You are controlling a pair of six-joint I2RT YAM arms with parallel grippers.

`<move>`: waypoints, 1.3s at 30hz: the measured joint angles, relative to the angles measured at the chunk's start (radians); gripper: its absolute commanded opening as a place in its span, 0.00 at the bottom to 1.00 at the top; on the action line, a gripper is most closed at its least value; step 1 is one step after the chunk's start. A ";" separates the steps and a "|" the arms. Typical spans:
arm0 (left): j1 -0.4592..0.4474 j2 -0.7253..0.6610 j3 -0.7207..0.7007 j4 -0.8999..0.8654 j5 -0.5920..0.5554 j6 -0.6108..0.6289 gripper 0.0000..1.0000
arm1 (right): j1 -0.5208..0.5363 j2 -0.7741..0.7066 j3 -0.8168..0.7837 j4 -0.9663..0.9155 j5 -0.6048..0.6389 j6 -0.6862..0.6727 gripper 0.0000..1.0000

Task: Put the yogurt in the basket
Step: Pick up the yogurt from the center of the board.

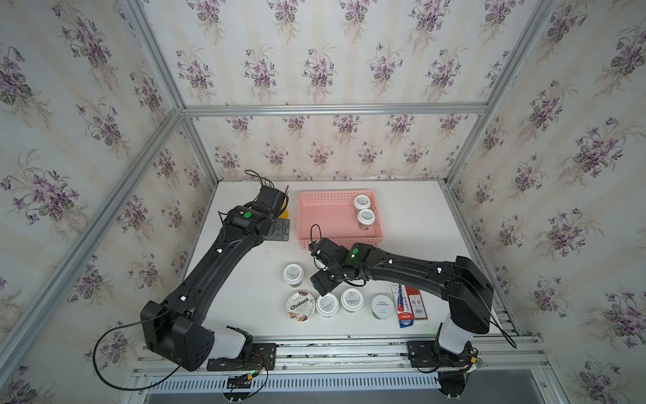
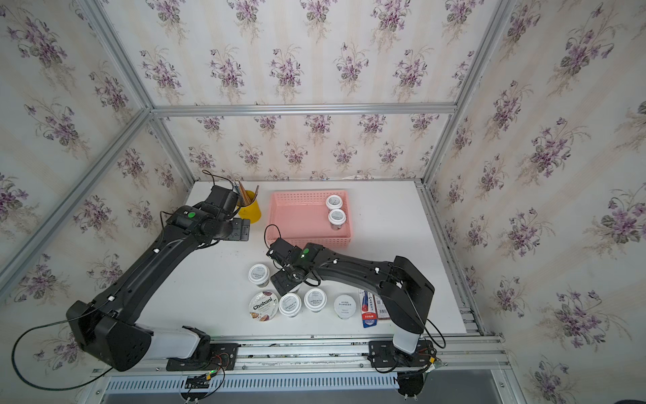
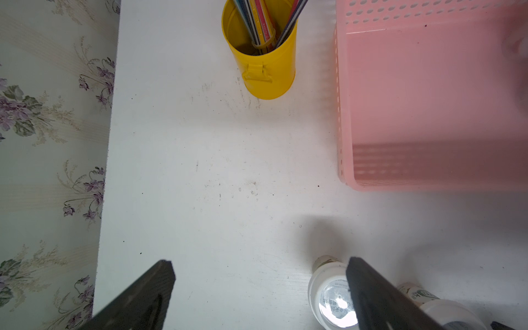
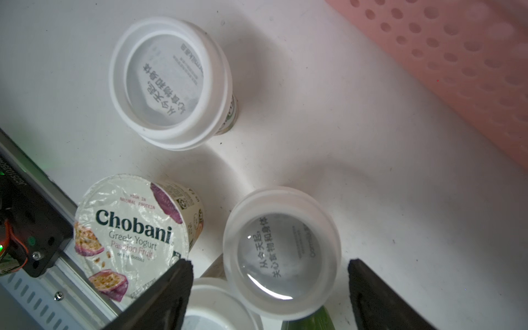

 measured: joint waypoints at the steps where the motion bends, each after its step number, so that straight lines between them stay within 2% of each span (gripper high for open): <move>1: 0.000 0.000 0.000 0.000 0.000 0.000 0.99 | 0.000 0.004 0.002 -0.002 0.007 0.000 0.89; 9: 0.000 0.000 0.000 0.000 0.001 0.000 0.99 | 0.000 0.023 0.003 -0.015 0.055 0.000 0.83; 27: 0.001 -0.014 -0.004 0.000 0.002 0.000 0.99 | -0.016 0.034 0.004 -0.039 0.132 0.000 0.80; 39: 0.003 -0.025 -0.005 0.001 0.002 0.002 0.99 | -0.019 0.017 0.013 -0.030 0.082 0.010 0.93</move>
